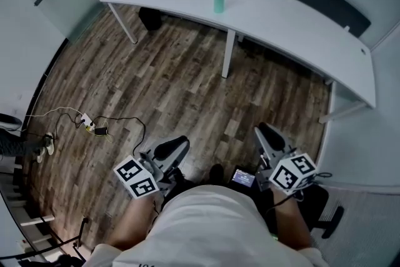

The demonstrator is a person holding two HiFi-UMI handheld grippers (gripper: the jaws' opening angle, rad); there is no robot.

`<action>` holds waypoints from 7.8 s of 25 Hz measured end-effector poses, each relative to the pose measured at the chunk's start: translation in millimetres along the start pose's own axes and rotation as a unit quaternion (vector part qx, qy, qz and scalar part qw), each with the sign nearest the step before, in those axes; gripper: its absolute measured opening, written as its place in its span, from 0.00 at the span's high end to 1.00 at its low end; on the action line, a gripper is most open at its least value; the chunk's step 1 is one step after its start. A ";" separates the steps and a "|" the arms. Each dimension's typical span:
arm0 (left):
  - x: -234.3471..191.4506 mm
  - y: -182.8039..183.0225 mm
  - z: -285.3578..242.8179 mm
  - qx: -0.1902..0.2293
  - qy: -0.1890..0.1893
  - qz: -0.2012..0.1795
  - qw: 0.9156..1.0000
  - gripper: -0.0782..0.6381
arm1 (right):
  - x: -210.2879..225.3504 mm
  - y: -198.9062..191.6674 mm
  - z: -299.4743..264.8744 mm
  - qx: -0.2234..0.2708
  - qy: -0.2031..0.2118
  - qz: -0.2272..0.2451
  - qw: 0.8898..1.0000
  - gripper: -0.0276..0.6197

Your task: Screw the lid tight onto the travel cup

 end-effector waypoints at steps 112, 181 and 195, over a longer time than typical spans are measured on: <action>-408.3 210.8 -241.1 -0.057 -0.071 -0.008 0.996 0.73 | 94.5 183.9 -454.7 -0.043 -0.029 0.028 0.998 0.79; -659.2 164.4 -479.8 -0.204 0.123 -0.205 0.949 0.49 | 194.7 254.0 -715.2 -0.083 -0.119 0.217 0.965 0.51; -659.4 166.4 -486.1 -0.223 0.095 -0.214 0.947 0.46 | 202.3 256.0 -712.7 -0.089 -0.133 0.208 0.965 0.51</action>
Point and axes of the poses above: the fingertips, and each gripper's own axes: z backward along the fingers, x to its right, y out of its top, the point moved 3 cm from there along z, backward along the fingers, and after that the axes turned 10 degrees about -y, right-handed, at the moved point
